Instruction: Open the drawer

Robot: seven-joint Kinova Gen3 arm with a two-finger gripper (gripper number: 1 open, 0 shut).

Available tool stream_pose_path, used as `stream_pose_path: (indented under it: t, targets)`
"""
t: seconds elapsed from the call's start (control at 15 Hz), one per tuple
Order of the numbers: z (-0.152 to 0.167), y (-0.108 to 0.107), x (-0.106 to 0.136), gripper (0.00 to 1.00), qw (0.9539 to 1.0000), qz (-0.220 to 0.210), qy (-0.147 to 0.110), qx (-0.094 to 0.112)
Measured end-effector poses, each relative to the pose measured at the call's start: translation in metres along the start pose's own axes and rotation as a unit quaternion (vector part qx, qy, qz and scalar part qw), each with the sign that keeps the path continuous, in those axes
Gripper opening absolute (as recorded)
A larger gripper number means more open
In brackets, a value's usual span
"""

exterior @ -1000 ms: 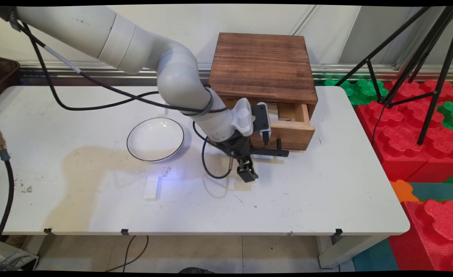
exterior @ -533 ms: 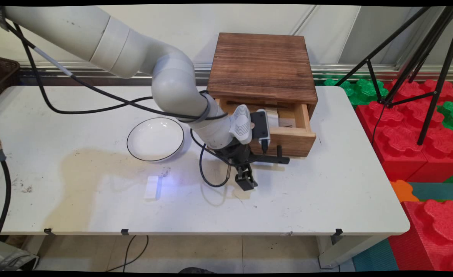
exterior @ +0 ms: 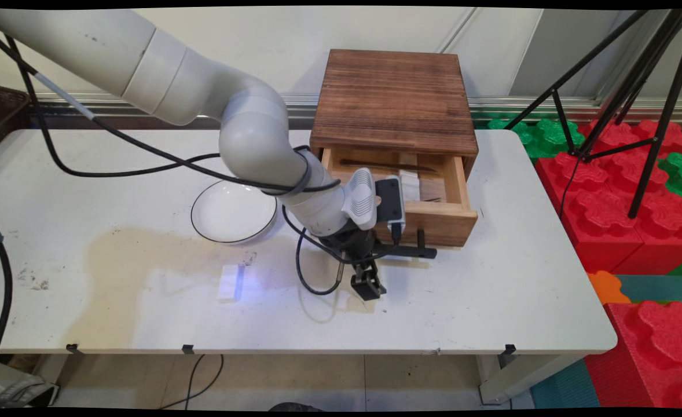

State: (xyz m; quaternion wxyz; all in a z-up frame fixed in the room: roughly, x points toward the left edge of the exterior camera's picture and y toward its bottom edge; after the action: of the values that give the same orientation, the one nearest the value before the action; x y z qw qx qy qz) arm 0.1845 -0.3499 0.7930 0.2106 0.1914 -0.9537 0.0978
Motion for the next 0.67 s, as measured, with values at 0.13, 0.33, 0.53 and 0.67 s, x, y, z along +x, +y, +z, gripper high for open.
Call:
stream_pose_path:
  t: [0.13, 0.33, 0.53, 0.67]
  targets:
    - [-0.002, 0.007, -0.001, 1.0, 1.0, 0.002, 0.0, -0.004]
    - [-0.004, 0.017, -0.002, 1.0, 0.9999, 0.006, 0.0, -0.011]
    - [-0.006, 0.024, -0.003, 1.0, 0.9998, 0.009, 0.0, -0.016]
    - [-0.007, 0.029, -0.004, 1.0, 0.9998, 0.01, -0.001, -0.02]
